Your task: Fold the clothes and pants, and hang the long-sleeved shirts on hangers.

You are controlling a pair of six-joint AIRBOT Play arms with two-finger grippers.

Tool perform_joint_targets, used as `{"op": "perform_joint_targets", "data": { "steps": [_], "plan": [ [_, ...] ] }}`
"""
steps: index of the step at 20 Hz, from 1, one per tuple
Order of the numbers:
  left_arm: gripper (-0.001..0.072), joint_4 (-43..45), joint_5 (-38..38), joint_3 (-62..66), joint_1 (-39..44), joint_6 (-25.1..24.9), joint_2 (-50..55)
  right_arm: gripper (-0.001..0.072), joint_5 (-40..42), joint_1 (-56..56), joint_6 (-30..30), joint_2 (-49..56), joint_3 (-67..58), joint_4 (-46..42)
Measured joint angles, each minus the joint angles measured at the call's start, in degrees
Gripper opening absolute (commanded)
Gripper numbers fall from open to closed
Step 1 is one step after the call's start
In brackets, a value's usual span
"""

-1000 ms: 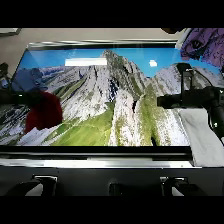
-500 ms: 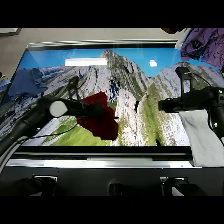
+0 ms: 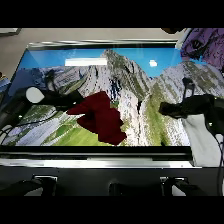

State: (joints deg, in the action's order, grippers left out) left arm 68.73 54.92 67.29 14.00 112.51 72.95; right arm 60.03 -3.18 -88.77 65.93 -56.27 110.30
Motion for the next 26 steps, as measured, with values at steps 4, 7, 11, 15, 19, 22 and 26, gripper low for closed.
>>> {"op": "perform_joint_targets", "data": {
  "steps": [4,7,11,15,19,22,26],
  "plan": [
    [0.0617,-0.1,3.0,0.0,-7.7,-2.5,-0.5,0.0496,-0.3,6.2,-7.9,7.7,5.4,17.3],
    [0.0617,0.1,3.8,0.0,-11.1,-3.2,-0.6,0.0496,-1.8,13.6,-10.7,12.5,6.8,23.1],
    [0.0623,0.2,5.8,0.0,-12.7,-3.5,-0.6,0.0466,-3.5,21.3,-11.7,16.7,7.4,27.1],
    [0.0625,0.4,8.5,-0.6,-15.0,-4.2,0.8,0.0029,-3.5,24.2,-11.0,18.2,7.5,28.9],
    [0.0625,-3.0,8.0,-1.7,-17.3,-9.1,4.8,0.0029,-2.8,24.9,-10.6,17.6,7.6,29.2],
    [0.0625,-6.0,5.9,-2.0,-17.9,-12.8,9.6,0.003,-2.8,25.0,-10.4,15.4,7.6,28.9],
    [0.0624,-10.1,4.2,-2.2,-18.1,-16.2,16.2,0.003,-2.6,25.1,-9.1,13.0,7.6,28.5]
  ]
}}
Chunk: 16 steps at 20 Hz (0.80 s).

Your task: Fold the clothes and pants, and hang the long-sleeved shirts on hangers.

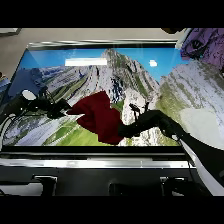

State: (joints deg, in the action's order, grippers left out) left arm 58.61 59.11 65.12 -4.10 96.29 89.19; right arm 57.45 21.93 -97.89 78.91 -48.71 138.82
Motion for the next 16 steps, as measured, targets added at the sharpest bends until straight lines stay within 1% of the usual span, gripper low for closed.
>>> {"op": "perform_joint_targets", "data": {
  "steps": [3,8,10,11,12,14,16],
  "plan": [
    [0.0623,-1.6,-1.7,0.0,0.0,-1.2,2.7,0.003,0.0,0.0,0.9,-1.2,0.0,-0.2],
    [0.0615,-4.1,-6.5,0.0,0.2,-1.8,4.2,0.003,0.0,0.0,1.5,-2.9,0.0,-0.4],
    [0.0594,-5.2,-8.0,0.1,0.6,-2.2,4.8,0.003,0.0,0.0,2.0,-3.3,0.0,-0.5],
    [0.0421,-6.1,-8.5,0.1,0.9,-2.8,5.2,0.0029,0.0,0.0,2.0,-3.4,0.0,-0.5],
    [0.0018,-6.8,-8.8,0.1,1.3,-3.5,5.8,0.0029,0.0,0.0,2.2,-3.6,0.0,-0.5],
    [0.0014,-8.0,-8.2,0.0,1.8,-5.7,6.4,0.0029,0.0,0.0,2.4,-3.8,-0.1,-1.1],
    [0.0013,-11.1,-7.6,1.2,1.8,-7.6,6.1,0.0029,0.3,0.0,3.8,-4.5,-1.4,-4.4]
  ]
}}
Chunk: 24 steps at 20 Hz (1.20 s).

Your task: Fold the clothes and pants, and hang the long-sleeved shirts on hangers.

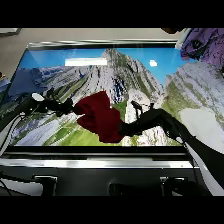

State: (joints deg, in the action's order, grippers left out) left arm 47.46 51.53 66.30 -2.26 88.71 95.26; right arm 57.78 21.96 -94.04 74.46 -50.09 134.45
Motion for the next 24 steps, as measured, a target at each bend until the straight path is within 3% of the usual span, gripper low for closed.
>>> {"op": "perform_joint_targets", "data": {
  "steps": [5,12,19,24],
  "plan": [
    [0.0012,-0.3,1.9,10.2,-2.5,-2.4,-6.7,0.0029,4.1,0.0,6.1,-4.0,-14.1,-22.5],
    [0.0013,14.3,3.4,30.2,-5.6,0.4,-26.8,0.0029,10.2,0.0,10.1,-17.6,-40.0,-54.4],
    [0.0012,28.3,4.8,34.0,-6.1,4.1,-46.1,0.0029,11.3,0.0,13.2,-33.3,-46.1,-63.7],
    [0.0012,34.4,4.7,34.4,-5.9,7.5,-46.3,0.0029,11.2,0.0,15.3,-30.6,-46.5,-66.1]
  ]
}}
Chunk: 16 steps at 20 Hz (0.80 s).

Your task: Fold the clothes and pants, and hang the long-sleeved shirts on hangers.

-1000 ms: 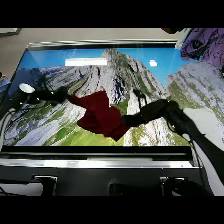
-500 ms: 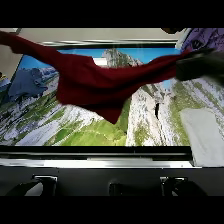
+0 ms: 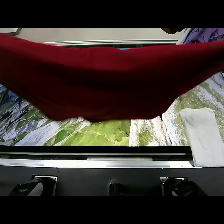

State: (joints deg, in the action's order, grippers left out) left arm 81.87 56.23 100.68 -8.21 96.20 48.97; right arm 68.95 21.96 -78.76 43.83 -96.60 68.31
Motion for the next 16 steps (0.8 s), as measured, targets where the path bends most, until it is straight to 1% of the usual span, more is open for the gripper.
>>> {"op": "perform_joint_targets", "data": {
  "steps": [2,4,6,8,9,11,13,14,15,16],
  "plan": [
    [0.0012,0.8,0.8,0.0,0.2,0.3,4.2,0.0029,-1.7,0.0,0.5,5.0,0.2,-2.3],
    [0.0012,1.2,1.8,0.0,0.3,0.6,10.3,0.003,-4.9,0.0,3.2,11.8,0.7,-5.0],
    [0.0013,1.4,2.2,0.0,0.4,0.9,17.4,0.0031,-9.5,0.0,9.2,19.9,0.9,-8.8],
    [0.0013,1.4,2.4,0.0,0.4,1.6,24.6,0.0031,-13.4,-0.8,16.4,29.0,1.1,-8.7],
    [0.0013,1.4,2.6,0.0,0.4,2.5,28.5,0.0031,-15.2,-1.7,19.5,33.6,1.1,-6.1],
    [0.0013,0.5,2.8,0.0,0.4,4.0,35.4,0.0031,-16.7,-4.1,23.0,41.9,1.1,3.7],
    [0.0014,-1.7,3.0,0.0,0.4,4.8,41.4,0.0034,-17.1,-6.8,23.1,49.5,1.2,17.6],
    [0.0014,-3.0,3.0,0.0,0.4,5.0,44.0,0.0038,-17.0,-7.6,21.7,52.3,1.2,23.4],
    [0.0014,-4.3,3.0,0.0,0.5,5.3,46.2,0.009,-16.7,-8.3,20.3,54.6,1.2,28.3],
    [0.0014,-5.6,3.2,0.0,0.6,5.4,48.2,0.0175,-16.2,-8.8,18.7,56.4,1.2,32.6]
  ]
}}
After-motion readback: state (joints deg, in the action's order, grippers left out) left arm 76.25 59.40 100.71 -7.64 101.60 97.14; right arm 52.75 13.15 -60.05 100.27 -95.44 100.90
